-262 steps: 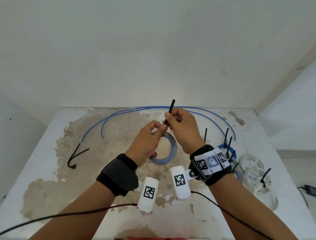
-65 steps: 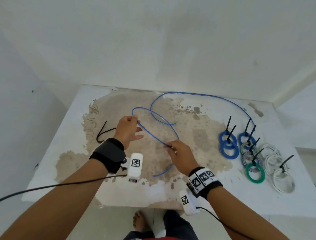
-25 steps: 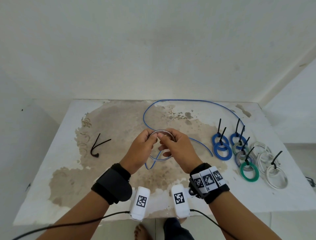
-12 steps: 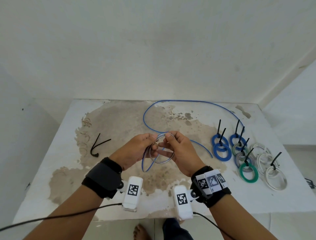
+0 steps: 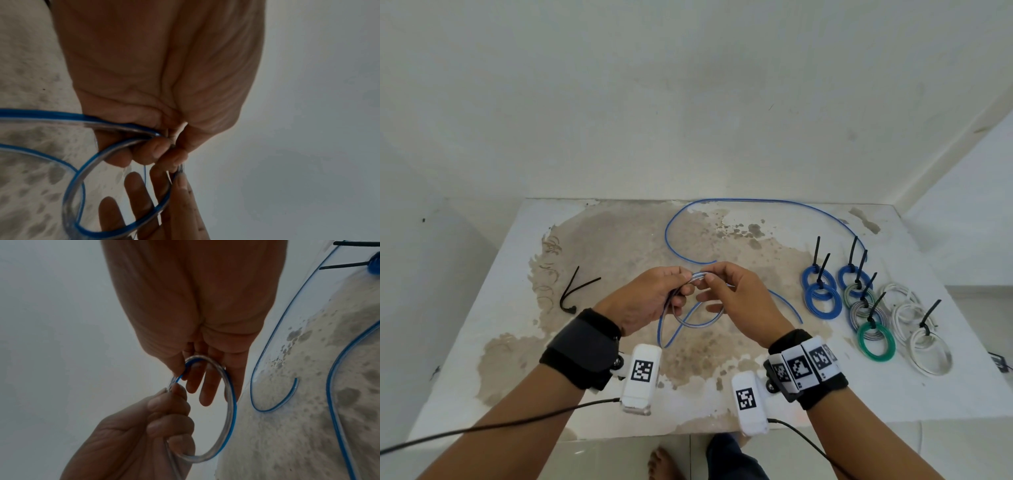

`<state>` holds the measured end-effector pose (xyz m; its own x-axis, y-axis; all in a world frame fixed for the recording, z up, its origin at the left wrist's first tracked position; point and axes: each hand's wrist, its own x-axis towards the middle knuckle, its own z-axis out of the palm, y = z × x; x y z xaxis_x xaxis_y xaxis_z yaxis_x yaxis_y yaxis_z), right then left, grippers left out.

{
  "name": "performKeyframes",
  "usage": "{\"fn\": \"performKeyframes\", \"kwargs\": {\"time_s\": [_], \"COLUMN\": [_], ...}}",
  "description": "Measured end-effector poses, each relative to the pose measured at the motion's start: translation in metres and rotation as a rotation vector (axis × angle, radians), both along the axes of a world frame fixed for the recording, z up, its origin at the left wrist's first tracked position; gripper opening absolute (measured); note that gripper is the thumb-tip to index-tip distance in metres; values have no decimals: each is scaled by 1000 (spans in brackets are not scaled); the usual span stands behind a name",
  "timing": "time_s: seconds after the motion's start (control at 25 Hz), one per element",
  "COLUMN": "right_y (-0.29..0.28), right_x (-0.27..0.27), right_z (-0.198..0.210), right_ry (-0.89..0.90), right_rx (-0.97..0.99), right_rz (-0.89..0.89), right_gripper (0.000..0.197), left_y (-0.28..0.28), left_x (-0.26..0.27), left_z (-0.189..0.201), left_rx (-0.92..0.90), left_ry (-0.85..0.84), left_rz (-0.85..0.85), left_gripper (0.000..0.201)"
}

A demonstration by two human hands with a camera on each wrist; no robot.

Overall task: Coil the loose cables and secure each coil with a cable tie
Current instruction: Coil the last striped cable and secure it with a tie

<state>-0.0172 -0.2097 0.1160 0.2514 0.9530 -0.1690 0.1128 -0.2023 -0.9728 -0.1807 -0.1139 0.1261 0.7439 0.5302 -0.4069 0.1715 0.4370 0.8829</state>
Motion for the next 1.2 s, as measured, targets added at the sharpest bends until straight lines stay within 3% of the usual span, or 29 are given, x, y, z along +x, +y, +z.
{"fn": "performKeyframes", "kwargs": {"time_s": [0.16,0.56,0.84,0.92,1.0,1.08,1.16,1.2], "right_y": [0,5,7,4,-3,-13,-20,-19], "right_x": [-1,1,3,6,4,-8,-26,-32], "right_z": [4,5,8,10,13,14,11,6], "right_ry": [-5,232,388,388,200,56,174,336], "right_rx": [-29,-145,-182,-230,-284,-420,-583,-601], "right_rz": [15,-60,-96,-98,-121,5,159,104], "right_gripper": [11,13,18,22,34,50,58,55], "left_y": [-1,5,-3,-4,-2,1,2,1], "left_x": [-2,-7,4,4,8,11,14,15], "left_z": [1,3,8,10,10,11,11,9], "left_rx": [32,268,-67,-148,-165,-178,-178,-174], "left_ry": [57,161,1,-70,-164,-299,-382,-393], "left_rz": [-37,-9,65,178,404,627,756,785], "left_gripper": [28,30,30,28,25,26,29,29]}}
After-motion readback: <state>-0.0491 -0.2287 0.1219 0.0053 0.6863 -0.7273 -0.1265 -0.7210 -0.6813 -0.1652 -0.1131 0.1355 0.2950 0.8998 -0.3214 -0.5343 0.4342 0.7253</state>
